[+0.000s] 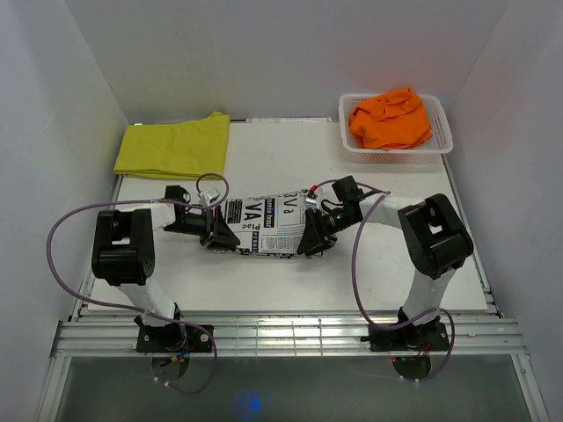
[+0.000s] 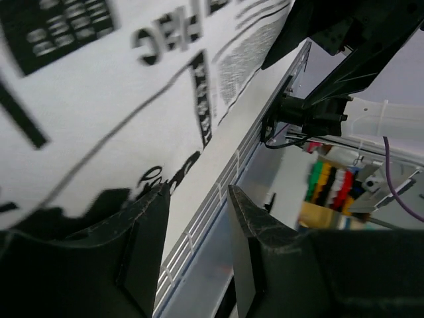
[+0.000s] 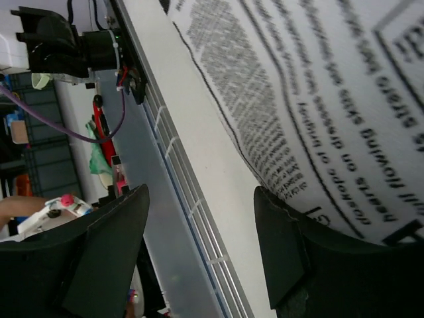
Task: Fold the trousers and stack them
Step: Fold the trousers
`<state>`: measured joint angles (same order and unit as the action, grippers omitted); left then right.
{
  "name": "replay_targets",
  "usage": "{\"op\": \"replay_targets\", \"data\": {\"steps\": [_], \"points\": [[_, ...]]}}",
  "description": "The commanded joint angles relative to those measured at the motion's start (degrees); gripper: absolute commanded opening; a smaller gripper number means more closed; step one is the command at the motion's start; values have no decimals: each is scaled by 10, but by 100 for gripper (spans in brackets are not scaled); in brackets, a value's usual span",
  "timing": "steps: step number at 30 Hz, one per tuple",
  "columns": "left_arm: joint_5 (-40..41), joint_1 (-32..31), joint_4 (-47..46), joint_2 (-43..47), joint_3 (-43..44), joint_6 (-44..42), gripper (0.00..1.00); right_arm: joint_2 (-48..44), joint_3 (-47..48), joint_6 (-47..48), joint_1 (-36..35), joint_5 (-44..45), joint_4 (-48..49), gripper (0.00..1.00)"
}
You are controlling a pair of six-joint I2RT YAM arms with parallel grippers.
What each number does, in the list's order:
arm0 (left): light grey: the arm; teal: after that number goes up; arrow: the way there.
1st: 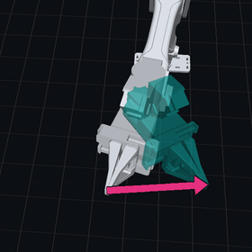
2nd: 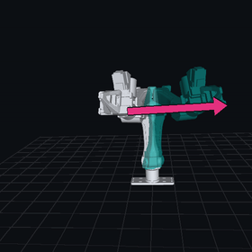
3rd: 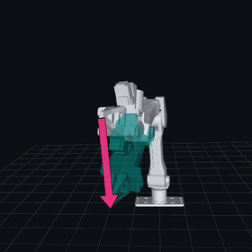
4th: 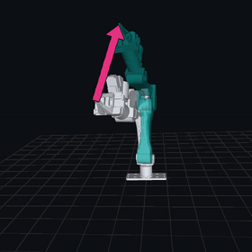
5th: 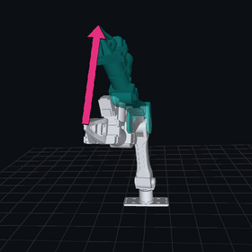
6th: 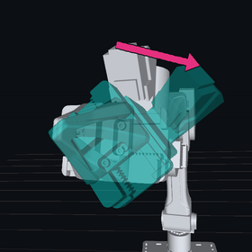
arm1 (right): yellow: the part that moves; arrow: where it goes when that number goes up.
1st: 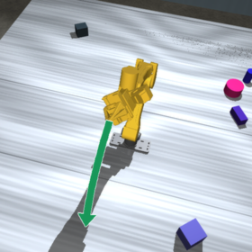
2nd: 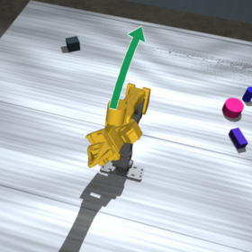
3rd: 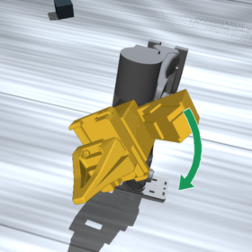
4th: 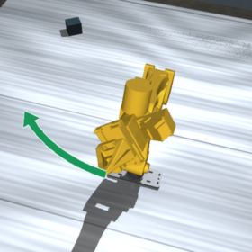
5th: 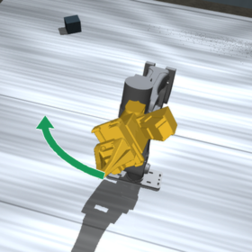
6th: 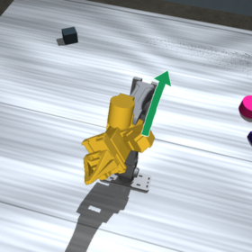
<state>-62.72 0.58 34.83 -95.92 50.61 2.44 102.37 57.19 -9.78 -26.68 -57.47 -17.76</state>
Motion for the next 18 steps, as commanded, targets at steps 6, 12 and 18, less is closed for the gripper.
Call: {"op": "replay_targets", "data": {"steps": [6, 12, 18], "points": [[36, 16, -81, -144, -2, 41, 50, 88, -21, -2, 28, 53, 34, 70], [12, 18, 19, -141, 69, -97, 54, 63, 44, 93, 52, 19, -99, 71], [-77, 18, 210, -64, 205, -231, 59, 0, 209, 133, 90, -5, -207, 77]]}}
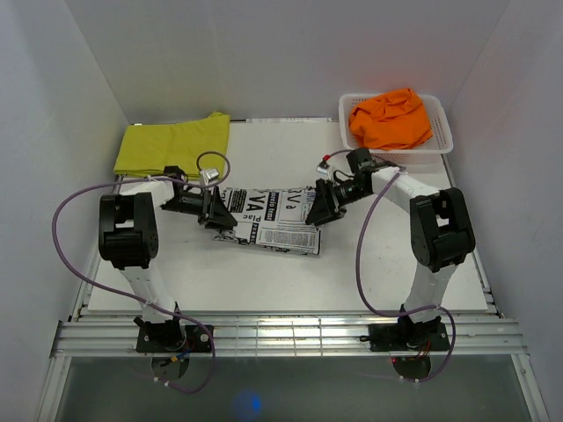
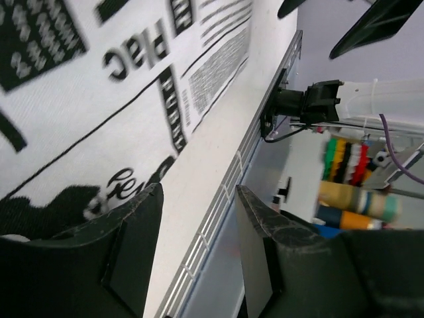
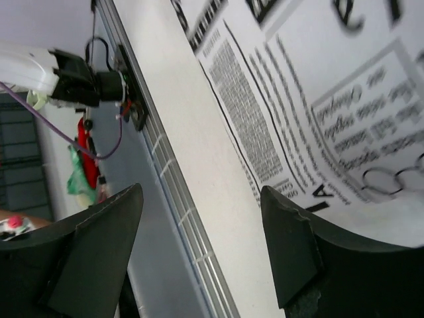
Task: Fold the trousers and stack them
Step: Fold the trousers
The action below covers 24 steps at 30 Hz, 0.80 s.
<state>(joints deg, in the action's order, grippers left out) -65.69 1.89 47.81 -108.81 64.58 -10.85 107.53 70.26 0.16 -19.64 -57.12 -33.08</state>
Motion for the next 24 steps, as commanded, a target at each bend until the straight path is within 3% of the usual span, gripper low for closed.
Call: {"op": "replay_targets", "data": {"steps": [1, 3, 5, 12, 19, 24], "points": [[-58, 4, 79, 64, 77, -90, 59, -46, 113, 27, 23, -9, -50, 77], [-68, 2, 22, 55, 100, -43, 60, -16, 140, 5, 27, -2, -37, 79], [-62, 1, -52, 34, 99, 65, 60, 12, 166, -25, 29, 3, -2, 79], [16, 0, -321, -82, 112, 266, 60, 162, 248, -32, 30, 29, 40, 79], [76, 2, -355, -187, 149, 285, 60, 259, 337, 23, 40, 102, 36, 78], [84, 7, -328, -166, 176, 276, 62, 230, 367, 19, 43, 106, 28, 80]]}}
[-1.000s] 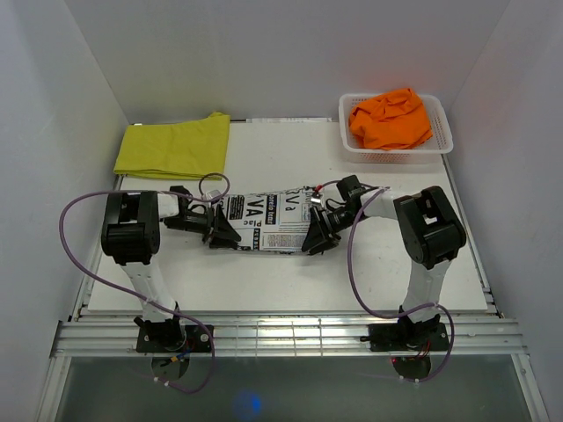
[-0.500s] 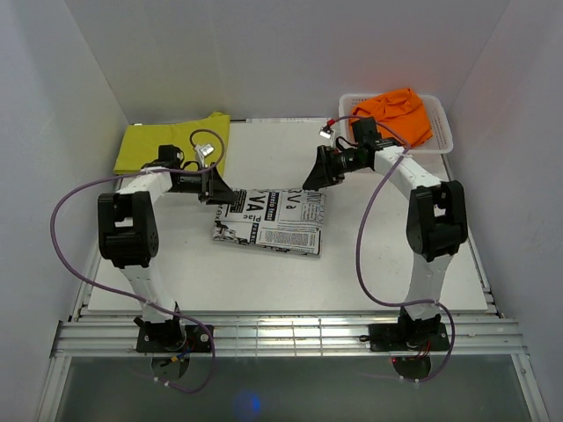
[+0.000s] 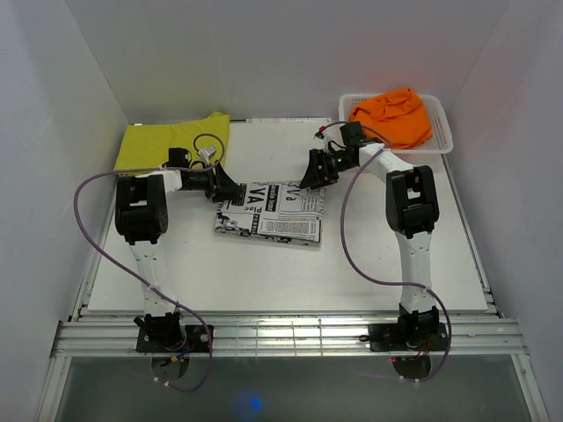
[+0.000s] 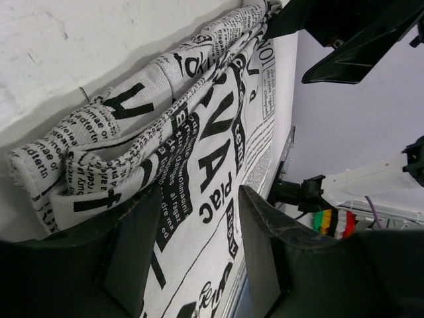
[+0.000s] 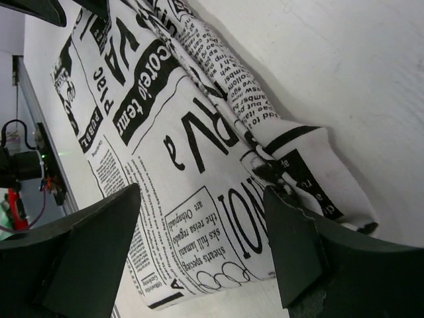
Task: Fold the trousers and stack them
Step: Fold the trousers, then neatly place the folded trousers to the corner
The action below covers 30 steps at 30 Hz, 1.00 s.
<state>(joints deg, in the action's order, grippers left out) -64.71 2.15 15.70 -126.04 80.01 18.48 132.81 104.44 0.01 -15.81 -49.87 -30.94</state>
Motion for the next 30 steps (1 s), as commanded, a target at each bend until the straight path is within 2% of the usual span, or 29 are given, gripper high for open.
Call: {"op": "replay_targets", "data": {"steps": [1, 4, 6, 7, 9, 12, 15, 17, 19, 23, 27, 30], "points": [[78, 5, 8, 32, 25, -33, 63, -35, 25, 17, 5, 35, 4, 80], [113, 11, 57, 89, 15, -47, 67, -108, 15, 16, 0, 54, -9, 84], [135, 24, 65, 158, -12, -25, 70, -173, -15, 49, -24, 96, -11, 87], [137, 31, 65, 182, -46, -13, 83, -192, -26, 69, -54, 121, -13, 88], [143, 51, 72, 250, -78, 20, 98, -242, -56, 136, -96, 207, -14, 91], [160, 80, 93, 336, -128, 42, 98, -272, -76, 185, -184, 310, -3, 95], [198, 105, 143, 396, -145, 26, 98, -253, -58, 232, -263, 400, 5, 100], [246, 119, 168, 417, -151, 26, 98, -230, -41, 270, -309, 433, 4, 95], [251, 136, 187, 443, -162, 36, 98, -196, -24, 275, -344, 461, 27, 98], [255, 179, 174, 491, -203, 62, 98, -114, 61, 287, -396, 513, -2, 81], [245, 185, 200, 490, -203, 45, 98, -69, 82, 283, -423, 510, 13, 72], [259, 186, 216, 480, -199, 40, 98, -52, 81, 282, -438, 515, 19, 70]]}}
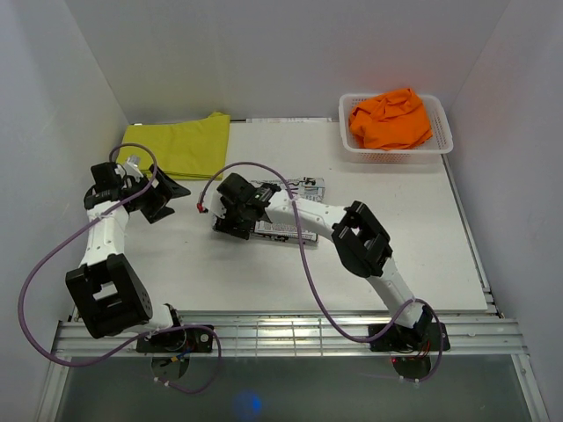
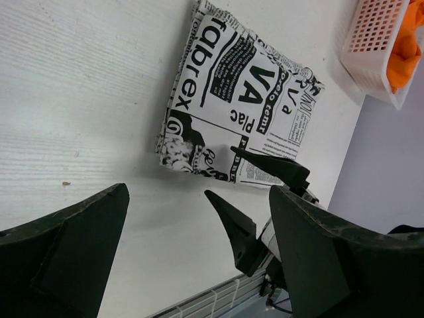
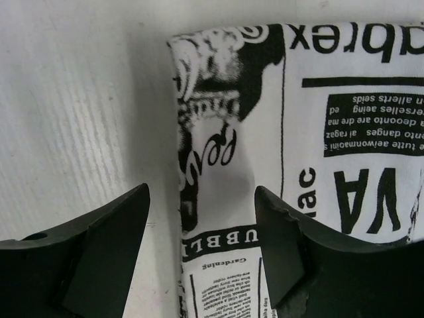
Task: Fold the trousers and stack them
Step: Neatly place the folded trousers to the corner
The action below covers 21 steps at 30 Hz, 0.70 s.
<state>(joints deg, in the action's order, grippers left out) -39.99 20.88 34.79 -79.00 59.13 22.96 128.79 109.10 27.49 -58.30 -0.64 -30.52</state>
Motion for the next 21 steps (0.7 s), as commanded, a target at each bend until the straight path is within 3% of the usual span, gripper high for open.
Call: {"op": "replay_targets", "data": {"steps": [1, 6, 16, 19, 20, 21], "points": [[26, -1, 26, 9, 5, -1, 98, -9, 31, 6, -15, 23, 19, 70], [60, -1, 31, -15, 3, 28, 98, 10, -5, 9, -19, 49, 48, 71], [4, -1, -24, -16, -42, 88, 98, 46, -42, 23, -22, 93, 90, 64], [-3, -1, -40, -12, -59, 86, 98, 51, -55, 27, -22, 91, 108, 45], [-2, -1, -41, -11, -60, 84, 98, 51, -54, 27, -23, 80, 103, 25], [-2, -1, -42, -11, -68, 82, 98, 48, -52, 22, -22, 71, 99, 15]]}}
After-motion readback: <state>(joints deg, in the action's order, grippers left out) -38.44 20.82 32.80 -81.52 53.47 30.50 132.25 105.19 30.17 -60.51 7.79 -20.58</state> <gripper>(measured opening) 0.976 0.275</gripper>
